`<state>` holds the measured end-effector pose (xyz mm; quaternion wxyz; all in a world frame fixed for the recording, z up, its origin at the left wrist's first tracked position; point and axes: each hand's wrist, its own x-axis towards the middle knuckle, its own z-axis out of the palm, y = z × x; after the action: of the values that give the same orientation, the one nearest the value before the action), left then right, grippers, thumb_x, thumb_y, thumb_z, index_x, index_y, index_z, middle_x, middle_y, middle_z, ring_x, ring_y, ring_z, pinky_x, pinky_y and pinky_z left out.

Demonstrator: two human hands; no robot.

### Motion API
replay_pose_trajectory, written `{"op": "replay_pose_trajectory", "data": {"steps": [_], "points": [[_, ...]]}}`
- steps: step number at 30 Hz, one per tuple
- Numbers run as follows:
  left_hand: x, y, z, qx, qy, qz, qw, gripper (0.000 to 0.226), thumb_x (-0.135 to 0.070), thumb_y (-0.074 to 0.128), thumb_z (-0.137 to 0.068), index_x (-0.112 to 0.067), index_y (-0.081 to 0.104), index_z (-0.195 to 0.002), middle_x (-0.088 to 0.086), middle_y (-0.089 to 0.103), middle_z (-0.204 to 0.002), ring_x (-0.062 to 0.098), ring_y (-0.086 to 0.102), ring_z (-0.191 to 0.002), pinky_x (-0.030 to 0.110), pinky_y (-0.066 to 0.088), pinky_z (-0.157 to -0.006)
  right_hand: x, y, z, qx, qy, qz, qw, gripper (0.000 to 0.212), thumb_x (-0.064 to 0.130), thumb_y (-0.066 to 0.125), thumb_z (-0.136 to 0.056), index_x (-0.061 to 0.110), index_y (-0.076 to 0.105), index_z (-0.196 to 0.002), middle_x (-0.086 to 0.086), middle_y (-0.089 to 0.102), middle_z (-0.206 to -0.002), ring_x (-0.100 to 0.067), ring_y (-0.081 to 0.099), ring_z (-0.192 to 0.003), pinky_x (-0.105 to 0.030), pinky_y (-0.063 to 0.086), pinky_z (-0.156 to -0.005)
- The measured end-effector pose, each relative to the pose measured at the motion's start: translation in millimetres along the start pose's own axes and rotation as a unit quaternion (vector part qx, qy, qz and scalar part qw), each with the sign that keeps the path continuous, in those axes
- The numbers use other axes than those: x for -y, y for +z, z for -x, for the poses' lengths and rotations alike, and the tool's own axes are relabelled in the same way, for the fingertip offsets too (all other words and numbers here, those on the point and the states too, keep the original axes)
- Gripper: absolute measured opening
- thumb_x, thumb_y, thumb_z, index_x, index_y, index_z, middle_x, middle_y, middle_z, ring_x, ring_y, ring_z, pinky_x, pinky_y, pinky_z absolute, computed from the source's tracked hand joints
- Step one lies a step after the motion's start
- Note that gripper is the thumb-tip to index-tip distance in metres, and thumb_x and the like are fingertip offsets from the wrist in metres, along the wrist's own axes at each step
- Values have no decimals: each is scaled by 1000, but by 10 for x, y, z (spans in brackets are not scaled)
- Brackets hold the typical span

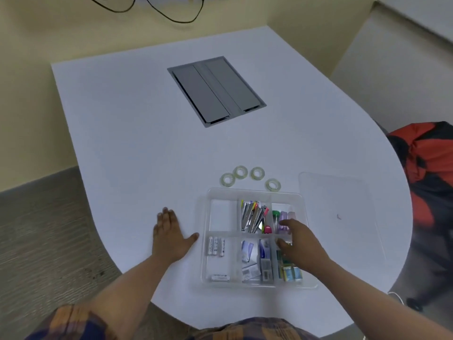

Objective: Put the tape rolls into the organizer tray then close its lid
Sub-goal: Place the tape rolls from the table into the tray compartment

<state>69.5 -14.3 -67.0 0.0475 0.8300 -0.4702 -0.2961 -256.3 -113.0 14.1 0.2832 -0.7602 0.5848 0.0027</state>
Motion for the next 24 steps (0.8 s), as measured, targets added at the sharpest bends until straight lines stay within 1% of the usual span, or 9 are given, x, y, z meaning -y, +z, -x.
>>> {"op": "replay_pose_trajectory", "data": {"steps": [2, 4, 7, 11, 15, 19, 22, 24], "points": [[-52, 47, -79, 42, -41, 4, 998, 120, -75, 49, -76, -6, -19, -146, 13, -26, -156, 29, -23, -144, 46, -6, -117, 18, -112, -147, 7, -10, -5, 1000, 49, 25, 70, -87, 17, 55, -133, -5, 59, -135, -24, 59, -115, -33, 45, -98], [-61, 105, -133, 64, -59, -6, 996, 126, -81, 46, -71, -6, -27, -143, 13, -33, -153, 30, -30, -141, 48, -11, -116, 29, -234, -332, 5, -23, -6, 1000, 46, 24, 69, -88, 15, 56, -131, -7, 60, -133, -24, 59, -115, -29, 42, -97], [-70, 124, -188, 84, -72, -17, 994, 128, -85, 41, -69, -6, -32, -140, 12, -37, -151, 31, -33, -139, 49, -12, -115, 34, -392, -648, -5, -25, -8, 1000, 44, 25, 69, -89, 13, 58, -130, -7, 59, -133, -24, 59, -115, -32, 44, -97], [-88, 109, -160, 84, -72, -29, 993, 124, -82, 40, -73, -6, -35, -137, 13, -39, -150, 32, -34, -138, 49, -13, -114, 88, -487, -1087, -1, -33, 1, 999, 43, 26, 70, -89, 11, 59, -128, -8, 60, -132, -25, 57, -120, -33, 42, -100], [-73, 111, -153, 94, -76, -30, 992, 121, -80, 39, -74, -11, -43, -129, 8, -45, -145, 29, -41, -134, 49, -14, -115, 131, -471, -1507, 3, -7, -4, 1000, 41, 25, 71, -87, 10, 61, -123, -10, 64, -124, -27, 61, -111, -29, 44, -87], [-71, 117, -155, 108, -74, -31, 991, 120, -79, 40, -75, -14, -47, -125, 4, -53, -137, 23, -48, -126, 48, -16, -114, 110, -353, -1802, 21, 59, 10, 998, 53, 28, 74, -82, 9, 57, -128, -11, 62, -126, -28, 60, -112, -33, 47, -86], [-86, 118, -159, 113, -80, -38, 990, 119, -79, 40, -75, -15, -48, -125, 3, -54, -136, 24, -49, -126, 47, -16, -114, 108, -284, -1937, 28, 93, 30, 995, 59, 37, 80, -74, 7, 58, -120, -10, 63, -115, -26, 60, -98, -30, 44, -72], [-91, 100, -160, 119, -83, -44, 988, 120, -79, 39, -75, -16, -49, -124, 3, -56, -134, 24, -50, -126, 47, -17, -114, 116, -262, -2007, 34, 100, 56, 993, 59, 40, 82, -71, 8, 58, -114, -8, 61, -110, -27, 60, -97, -30, 44, -69]]}}
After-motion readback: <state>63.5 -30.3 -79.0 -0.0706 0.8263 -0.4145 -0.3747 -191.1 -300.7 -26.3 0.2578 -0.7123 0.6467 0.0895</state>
